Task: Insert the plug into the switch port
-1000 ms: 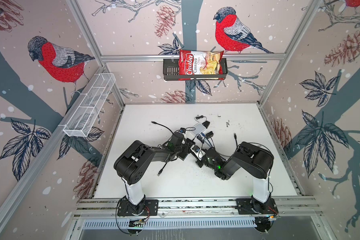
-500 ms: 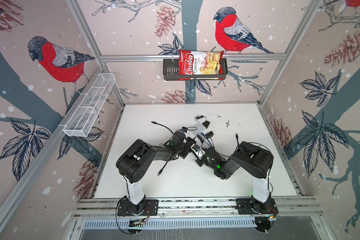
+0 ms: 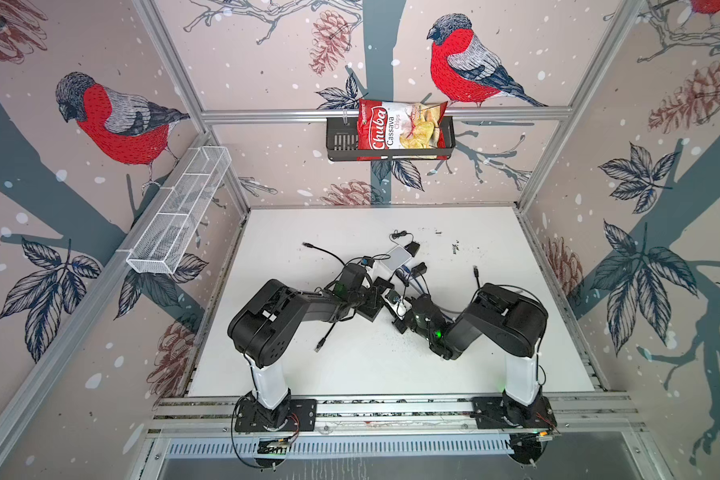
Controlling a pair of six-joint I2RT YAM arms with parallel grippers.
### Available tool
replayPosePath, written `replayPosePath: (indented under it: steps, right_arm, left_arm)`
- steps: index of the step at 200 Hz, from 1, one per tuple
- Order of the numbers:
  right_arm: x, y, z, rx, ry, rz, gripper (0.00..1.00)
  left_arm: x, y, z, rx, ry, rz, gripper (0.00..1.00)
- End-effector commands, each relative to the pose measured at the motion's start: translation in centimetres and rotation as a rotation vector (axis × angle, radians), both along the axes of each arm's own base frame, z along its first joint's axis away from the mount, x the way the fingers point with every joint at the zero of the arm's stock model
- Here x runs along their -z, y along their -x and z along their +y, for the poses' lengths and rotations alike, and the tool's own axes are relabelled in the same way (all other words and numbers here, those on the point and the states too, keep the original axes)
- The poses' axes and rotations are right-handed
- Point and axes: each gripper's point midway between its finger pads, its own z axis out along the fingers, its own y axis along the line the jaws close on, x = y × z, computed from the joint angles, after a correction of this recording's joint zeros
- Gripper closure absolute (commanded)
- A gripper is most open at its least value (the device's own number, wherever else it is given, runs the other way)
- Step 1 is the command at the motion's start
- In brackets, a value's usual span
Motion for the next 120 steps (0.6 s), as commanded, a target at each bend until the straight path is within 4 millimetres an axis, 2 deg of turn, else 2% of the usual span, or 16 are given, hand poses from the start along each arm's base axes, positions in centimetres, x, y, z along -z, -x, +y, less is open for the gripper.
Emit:
replayPosePath:
  steps: [1,23,81,120]
  right_arm:
    - [-1.0,-0.6,0.1,0.014,-0.022,-0.027,0.76]
    - [-0.9,-0.9,-0.1,0.024,-0.012,-0.027,0.74]
    - [-0.2,-1.1,-0.9,0.045,0.000,-0.020,0.62]
    - [-1.0,-0.7,-1.4,0.044,-0.019,-0.035,0.56]
  left_arm:
    - [1.1,1.1,1.1,-0.006,-0.055,0.061,0.20]
    - [0.5,0.4,1.5,-0.026,-0.074,0.037,0.04]
    - [-0.7,-1.5,2.8,-0.104,-0.121,-0.005,0.04]
    - [-1.5,-2.4,4.3,-0.162,-0.115,-0.020,0.04]
